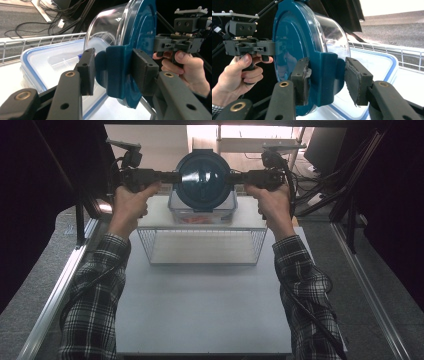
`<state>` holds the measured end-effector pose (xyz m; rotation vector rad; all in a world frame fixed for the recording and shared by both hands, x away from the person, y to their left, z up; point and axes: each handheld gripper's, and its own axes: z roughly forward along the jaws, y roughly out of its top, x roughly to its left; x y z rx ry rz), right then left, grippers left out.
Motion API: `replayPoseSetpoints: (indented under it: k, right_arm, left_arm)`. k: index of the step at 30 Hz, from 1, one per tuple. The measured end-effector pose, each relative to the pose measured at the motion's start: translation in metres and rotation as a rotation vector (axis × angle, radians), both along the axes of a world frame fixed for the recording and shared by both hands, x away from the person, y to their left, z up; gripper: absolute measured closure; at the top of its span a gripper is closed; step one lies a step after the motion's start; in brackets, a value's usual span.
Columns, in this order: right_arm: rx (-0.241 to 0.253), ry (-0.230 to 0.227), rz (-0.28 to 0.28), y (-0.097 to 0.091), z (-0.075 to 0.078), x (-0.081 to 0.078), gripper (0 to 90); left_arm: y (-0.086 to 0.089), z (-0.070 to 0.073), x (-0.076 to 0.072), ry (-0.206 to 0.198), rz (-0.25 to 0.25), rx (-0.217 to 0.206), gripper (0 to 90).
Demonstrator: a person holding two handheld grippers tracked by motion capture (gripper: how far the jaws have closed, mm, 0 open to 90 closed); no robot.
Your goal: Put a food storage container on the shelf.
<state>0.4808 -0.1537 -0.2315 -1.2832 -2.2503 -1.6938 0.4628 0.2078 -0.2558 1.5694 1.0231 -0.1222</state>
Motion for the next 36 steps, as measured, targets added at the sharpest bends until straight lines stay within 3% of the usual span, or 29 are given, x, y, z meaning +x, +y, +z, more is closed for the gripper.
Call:
replayPoseSetpoints:
  k: [6,8,9,10,12,15,19,20,27,31,32,34,36]
  right_arm:
    - [0.013,0.024,-0.008,0.000,-0.004,0.006,52.3]
    - [-0.005,0.014,-0.024,0.001,-0.004,0.006,51.5]
    - [-0.089,-0.017,-0.065,0.004,-0.002,0.005,58.5]
    - [-0.116,-0.035,-0.067,0.007,-0.002,0.005,59.3]
    - [-0.103,-0.042,-0.062,0.008,-0.002,0.005,59.9]
    - [-0.113,-0.057,-0.071,0.012,0.000,0.004,59.5]
    - [-0.118,-0.050,-0.087,0.013,0.000,0.003,59.2]
    - [-0.114,-0.048,-0.089,0.013,-0.001,0.003,59.1]
    - [-0.092,-0.054,-0.102,0.012,-0.004,0.002,55.5]
    - [-0.098,-0.088,-0.089,0.010,-0.003,-0.002,51.2]
    - [-0.098,-0.088,-0.089,0.010,-0.003,-0.002,51.2]
    - [-0.100,-0.111,-0.077,0.008,-0.003,-0.007,48.0]
    - [-0.097,-0.124,-0.073,0.007,-0.003,-0.008,46.9]
  left_arm:
    - [0.002,-0.006,0.008,0.027,0.009,-0.051,55.7]
    - [0.000,-0.008,0.011,0.031,0.008,-0.049,55.0]
    - [-0.003,-0.009,0.015,0.067,0.030,-0.026,49.6]
    - [-0.002,-0.012,0.018,0.099,0.030,-0.035,47.9]
    - [0.003,-0.018,0.024,0.122,0.013,-0.062,47.8]
    - [0.003,-0.019,0.024,0.083,0.044,-0.041,47.6]
    - [-0.004,-0.007,0.021,0.032,0.101,0.053,52.7]
    - [-0.004,-0.007,0.021,0.032,0.101,0.053,53.5]
    - [-0.014,0.006,0.011,-0.055,0.169,0.197,52.1]
    - [-0.012,0.010,-0.001,-0.133,0.154,0.189,48.6]
    - [-0.012,0.010,-0.001,-0.133,0.154,0.189,47.7]
    - [-0.012,0.010,-0.009,-0.177,0.150,0.201,45.0]
    - [-0.011,0.010,-0.013,-0.194,0.144,0.197,43.4]
